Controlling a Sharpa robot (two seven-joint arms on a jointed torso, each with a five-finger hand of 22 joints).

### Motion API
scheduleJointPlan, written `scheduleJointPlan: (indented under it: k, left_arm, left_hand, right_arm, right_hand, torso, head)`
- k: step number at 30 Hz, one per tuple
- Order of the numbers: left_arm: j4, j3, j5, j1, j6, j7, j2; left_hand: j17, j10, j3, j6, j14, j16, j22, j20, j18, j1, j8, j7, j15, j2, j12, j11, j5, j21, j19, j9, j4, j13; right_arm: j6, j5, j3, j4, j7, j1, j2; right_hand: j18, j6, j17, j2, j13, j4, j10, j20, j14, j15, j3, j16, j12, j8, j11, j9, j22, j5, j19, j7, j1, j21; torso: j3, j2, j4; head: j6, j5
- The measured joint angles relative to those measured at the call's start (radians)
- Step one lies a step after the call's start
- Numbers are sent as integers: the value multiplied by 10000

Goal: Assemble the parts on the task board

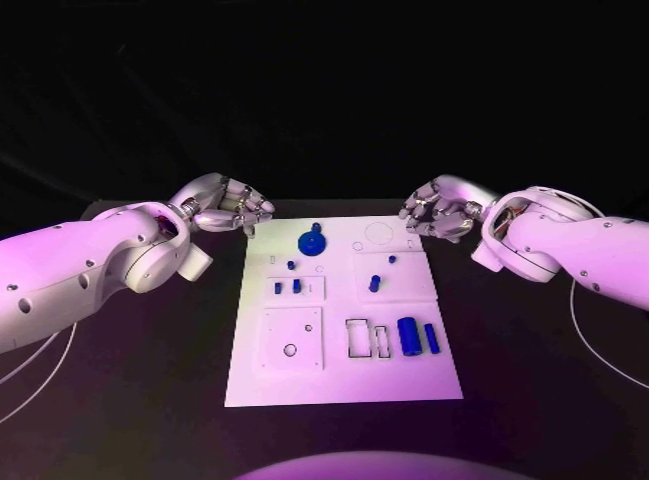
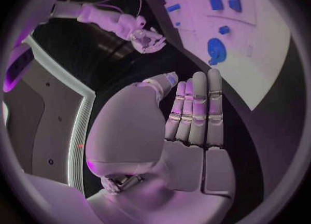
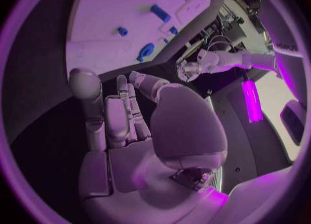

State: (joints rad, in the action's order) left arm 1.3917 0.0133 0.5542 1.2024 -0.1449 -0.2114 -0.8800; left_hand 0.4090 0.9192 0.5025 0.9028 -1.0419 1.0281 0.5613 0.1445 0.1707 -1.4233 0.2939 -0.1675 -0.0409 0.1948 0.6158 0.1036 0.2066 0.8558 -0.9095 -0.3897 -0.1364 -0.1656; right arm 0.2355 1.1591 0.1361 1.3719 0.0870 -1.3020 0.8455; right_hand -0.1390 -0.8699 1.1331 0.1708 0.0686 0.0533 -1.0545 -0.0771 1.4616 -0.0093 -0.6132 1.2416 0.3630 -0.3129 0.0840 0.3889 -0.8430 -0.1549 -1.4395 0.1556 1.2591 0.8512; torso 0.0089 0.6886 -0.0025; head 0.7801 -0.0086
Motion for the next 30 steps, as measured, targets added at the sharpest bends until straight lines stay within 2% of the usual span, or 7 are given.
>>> scheduleJointPlan:
  k: [3, 7, 17, 18, 26, 27, 30]
  left_arm:
    - [162, 0, -930, -6, 1, -321, -90]
    - [368, 0, -1913, -17, 8, -744, -151]
    - [923, -1, -3047, -114, -85, -1480, -359]
    - [953, -1, -3096, -118, -96, -1523, -371]
    - [1126, -1, -3395, -133, -181, -1757, -409]
    - [1137, -1, -3414, -134, -194, -1768, -410]
    - [1162, -1, -3460, -135, -235, -1792, -416]
  left_hand:
    - [-7, 273, 74, 186, -71, -50, -53, -71, 0, 67, 144, 176, 91, -69, 147, -134, 0, -66, -72, -84, 74, -51]
    - [-25, 380, 96, 325, -50, -120, -104, -89, 0, 91, 216, 211, 122, -94, 136, -193, 0, -138, -90, -165, 96, -49]
    - [-32, 208, 124, 85, -50, -253, -213, -124, -2, 197, 18, 21, 122, -92, -236, -30, 0, -310, -126, -197, 124, 125]
    - [-32, 209, 124, 83, -50, -254, -214, -124, -2, 197, 18, 20, 122, -92, -236, -31, 0, -314, -126, -197, 124, 125]
    - [-41, 173, 152, 30, -13, -299, -243, -123, -2, 197, -20, -36, 84, -92, -292, 5, 0, -349, -126, -216, 152, 150]
    - [-41, 173, 152, 30, -13, -299, -244, -124, -2, 197, -20, -36, 84, -92, -292, 4, 0, -349, -126, -217, 152, 150]
    - [-41, 172, 194, 30, -13, -299, -243, -123, -2, 197, -36, -36, 84, -92, -292, 4, 0, -349, -126, -216, 194, 152]
  right_arm:
    - [-161, 1055, 0, 158, -227, 61, 0]
    - [-316, 2501, 6, 379, -569, 164, -8]
    - [-411, 4679, 21, 653, -1276, 474, -122]
    - [-403, 4781, 21, 655, -1327, 492, -136]
    - [-312, 5256, 21, 750, -1555, 633, -305]
    - [-304, 5280, 21, 765, -1563, 650, -319]
    - [-258, 5346, 13, 775, -1583, 682, -369]
  right_hand:
    - [0, -54, 81, 112, -32, -30, 70, 0, 28, 29, 30, 57, -315, 77, 59, -23, -101, 43, 0, 18, -112, 85]
    - [1, -54, -47, 338, -32, -9, 558, -111, 46, 97, 133, -3, -695, 193, 130, -63, 116, 42, 111, 18, -235, -150]
    - [11, -54, 339, 375, 39, -54, 522, -125, 32, 111, 255, 288, -713, 309, 87, -100, -909, 42, -19, 18, -272, 873]
    - [135, -54, 380, 375, 40, -54, 522, -125, 31, 111, 255, 347, -712, 309, 86, -100, -999, 42, -19, 18, -272, 958]
    - [167, -243, 714, 347, 49, -71, 319, -107, 31, 111, 186, 656, -663, 309, 67, -100, -1794, 2, -214, -53, -244, 1772]
    - [278, -310, 772, 303, 51, -62, 261, -107, 32, 111, 151, 704, -633, 309, 56, -99, -1951, 2, -214, -56, -200, 1924]
    - [315, -478, 923, 255, 62, -47, 80, -108, 31, 111, 79, 824, -633, 314, 25, -84, -2394, 2, -214, -84, -152, 2361]
  torso:
    - [-7, 6, -2]
    - [-7, 8, 1]
    - [2, 13, -3]
    - [6, 14, 0]
    - [6, 20, 24]
    - [6, 20, 23]
    - [6, 24, 18]
  head:
    - [-24, -87]
    - [-47, -180]
    - [-75, -242]
    - [-75, -250]
    - [-49, -234]
    - [-41, -224]
    - [-27, -194]
